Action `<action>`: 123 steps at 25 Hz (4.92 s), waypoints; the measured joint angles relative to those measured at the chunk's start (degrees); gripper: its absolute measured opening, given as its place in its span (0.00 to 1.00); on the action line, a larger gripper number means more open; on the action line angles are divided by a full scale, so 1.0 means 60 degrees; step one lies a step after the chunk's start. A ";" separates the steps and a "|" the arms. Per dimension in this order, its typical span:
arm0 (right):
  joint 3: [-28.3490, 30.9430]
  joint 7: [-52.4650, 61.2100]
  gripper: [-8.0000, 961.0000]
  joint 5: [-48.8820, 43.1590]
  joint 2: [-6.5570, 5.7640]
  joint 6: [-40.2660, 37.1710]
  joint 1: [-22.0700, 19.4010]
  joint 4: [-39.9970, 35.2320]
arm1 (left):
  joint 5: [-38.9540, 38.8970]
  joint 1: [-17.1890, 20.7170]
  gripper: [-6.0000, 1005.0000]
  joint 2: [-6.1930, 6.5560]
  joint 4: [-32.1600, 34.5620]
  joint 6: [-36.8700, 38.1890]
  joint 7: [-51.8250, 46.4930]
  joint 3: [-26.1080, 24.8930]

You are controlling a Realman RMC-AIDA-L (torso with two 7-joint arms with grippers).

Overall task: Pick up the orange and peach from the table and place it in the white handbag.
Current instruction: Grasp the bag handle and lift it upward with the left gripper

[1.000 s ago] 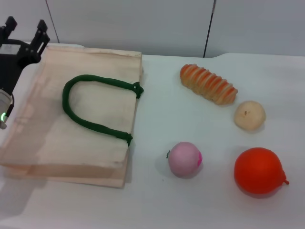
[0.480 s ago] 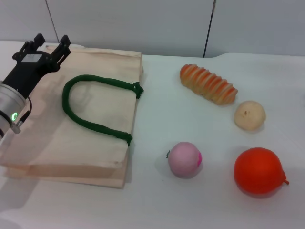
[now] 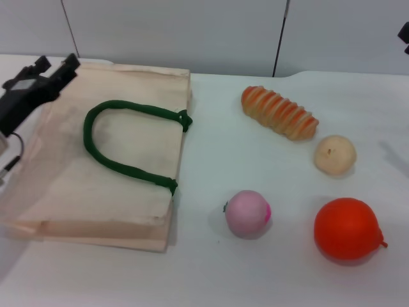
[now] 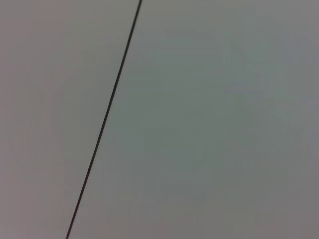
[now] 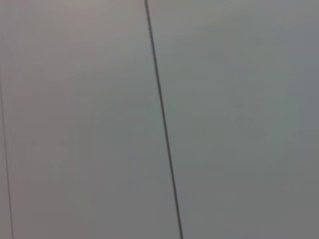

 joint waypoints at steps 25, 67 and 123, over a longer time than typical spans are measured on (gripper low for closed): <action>0.0063 -0.0268 0.91 -0.0024 0.0030 0.0624 0.0116 0.0032 | 0.9440 -0.0850 0.77 0.0123 0.5645 -0.1678 -1.2461 0.0004; 0.0090 -0.0766 0.89 0.0025 0.0074 0.1064 0.0395 0.0475 | 1.3616 -0.3085 0.76 0.0727 0.4806 -0.1229 -1.4494 0.0020; 0.0091 -0.0810 0.87 0.0048 0.0072 0.1040 0.0628 0.0723 | 1.4541 -0.3944 0.34 0.0780 0.2105 0.1117 -1.4579 0.0749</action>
